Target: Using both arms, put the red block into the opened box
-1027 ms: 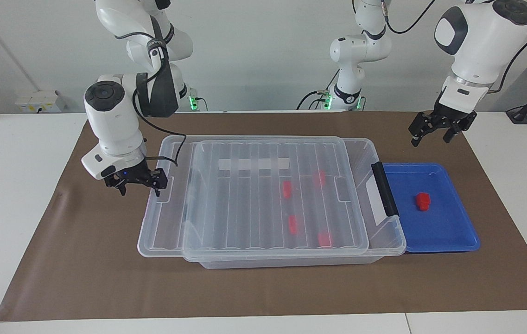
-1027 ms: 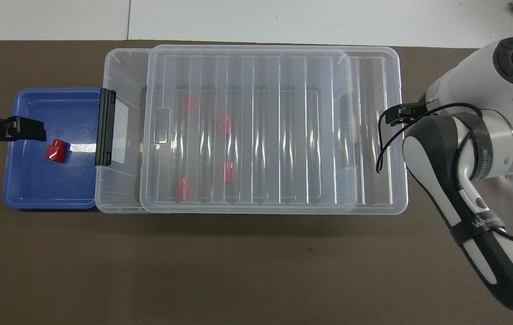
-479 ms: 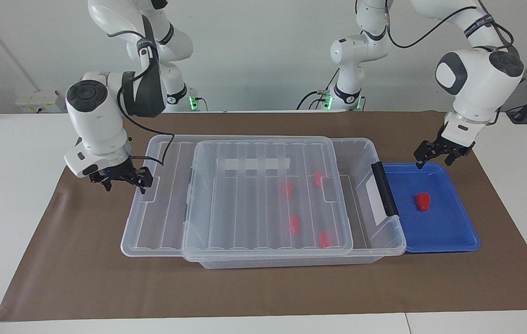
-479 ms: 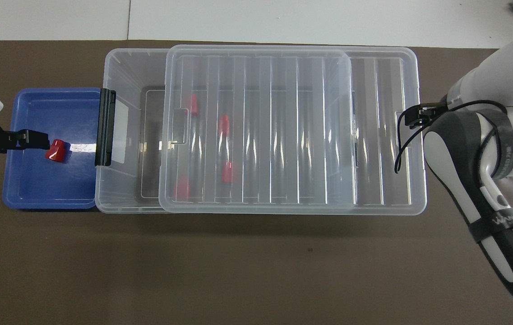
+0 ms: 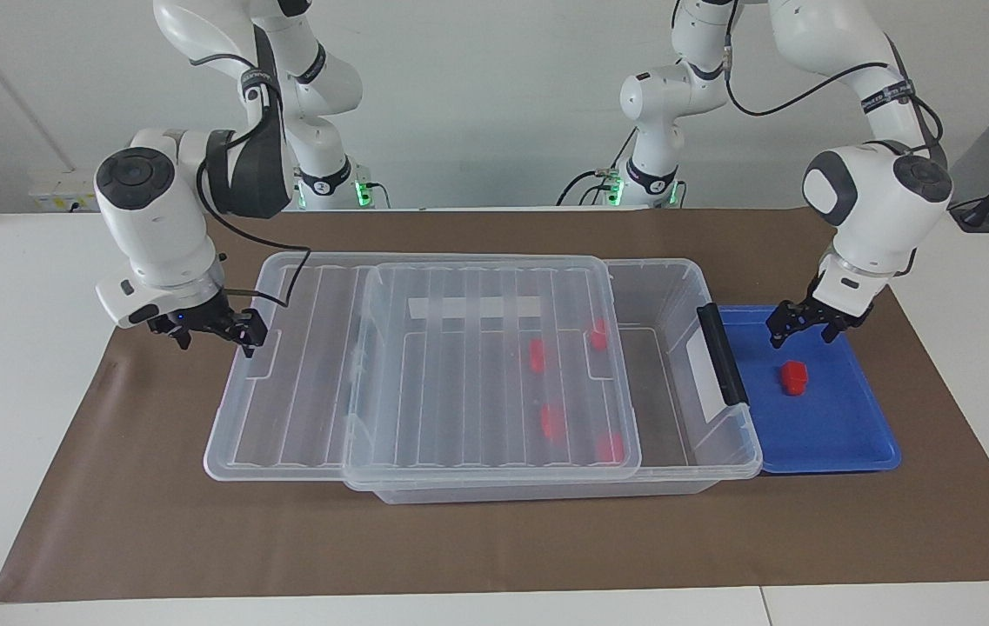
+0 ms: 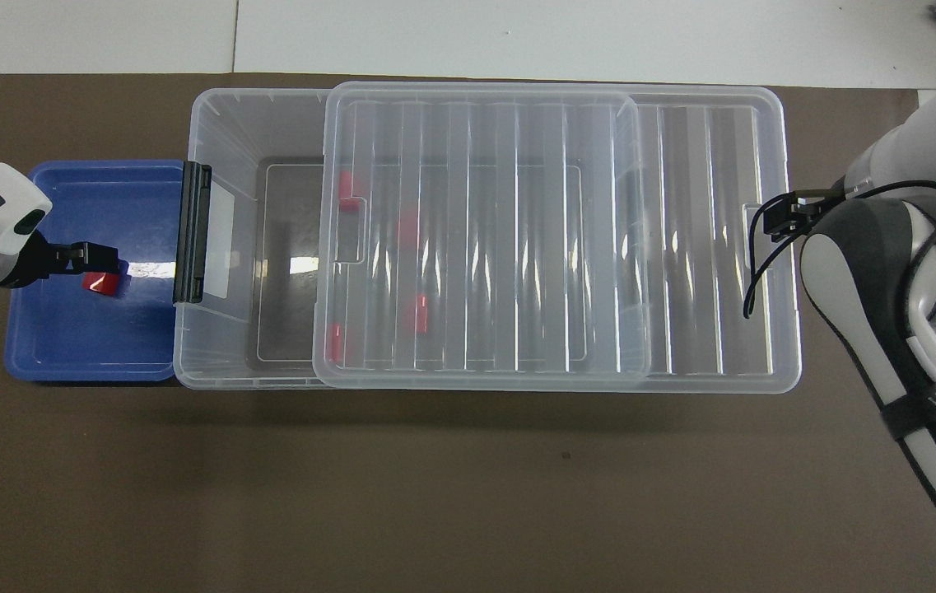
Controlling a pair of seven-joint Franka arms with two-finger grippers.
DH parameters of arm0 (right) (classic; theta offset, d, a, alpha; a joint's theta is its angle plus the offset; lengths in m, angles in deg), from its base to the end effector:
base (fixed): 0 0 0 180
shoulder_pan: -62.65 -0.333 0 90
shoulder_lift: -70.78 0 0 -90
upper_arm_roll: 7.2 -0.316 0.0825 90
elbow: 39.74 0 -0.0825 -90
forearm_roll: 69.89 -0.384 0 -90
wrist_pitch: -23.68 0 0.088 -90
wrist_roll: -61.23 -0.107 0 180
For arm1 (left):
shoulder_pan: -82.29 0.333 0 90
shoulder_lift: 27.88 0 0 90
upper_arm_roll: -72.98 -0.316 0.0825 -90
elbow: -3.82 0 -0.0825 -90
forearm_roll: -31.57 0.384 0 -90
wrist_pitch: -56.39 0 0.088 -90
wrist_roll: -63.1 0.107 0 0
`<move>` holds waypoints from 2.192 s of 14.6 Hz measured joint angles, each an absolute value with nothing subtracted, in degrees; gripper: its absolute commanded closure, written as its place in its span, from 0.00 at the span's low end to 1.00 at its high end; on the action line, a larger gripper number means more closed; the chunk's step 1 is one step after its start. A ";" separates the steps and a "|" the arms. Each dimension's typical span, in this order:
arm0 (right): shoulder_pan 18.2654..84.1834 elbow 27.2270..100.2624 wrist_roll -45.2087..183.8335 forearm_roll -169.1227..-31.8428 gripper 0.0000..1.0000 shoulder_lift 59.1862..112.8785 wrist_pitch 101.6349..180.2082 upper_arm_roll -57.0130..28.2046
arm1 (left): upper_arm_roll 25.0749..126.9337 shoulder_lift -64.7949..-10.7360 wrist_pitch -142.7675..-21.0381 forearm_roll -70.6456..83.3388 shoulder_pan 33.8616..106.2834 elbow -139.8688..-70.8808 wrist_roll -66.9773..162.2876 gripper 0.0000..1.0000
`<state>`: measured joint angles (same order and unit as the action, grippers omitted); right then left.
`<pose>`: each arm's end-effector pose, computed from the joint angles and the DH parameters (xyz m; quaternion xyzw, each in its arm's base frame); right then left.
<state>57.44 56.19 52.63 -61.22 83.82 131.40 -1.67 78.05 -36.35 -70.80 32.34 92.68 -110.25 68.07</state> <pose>0.6274 -0.0103 0.4682 0.9951 -0.0527 -0.0045 0.0832 0.5899 0.0568 0.3972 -0.9992 0.0000 -0.0408 0.0027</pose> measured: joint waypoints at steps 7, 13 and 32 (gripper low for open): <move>58.95 56.15 52.63 -59.23 0.00 83.15 129.48 -1.61 | 78.14 -42.27 -76.10 32.34 95.27 -110.46 72.69 0.00; 59.97 56.15 52.63 -58.28 0.00 82.42 128.68 -1.58 | 78.15 -45.10 -79.31 32.34 95.31 -111.01 74.86 0.00; 59.63 57.05 52.63 -68.07 0.00 65.40 116.27 -2.22 | 79.39 -44.33 -55.14 32.25 94.42 -94.50 70.49 1.00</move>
<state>59.63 57.05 52.63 -68.07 65.40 116.27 -2.22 79.39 -44.33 -55.14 32.25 94.42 -94.50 70.49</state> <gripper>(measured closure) 0.000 0.656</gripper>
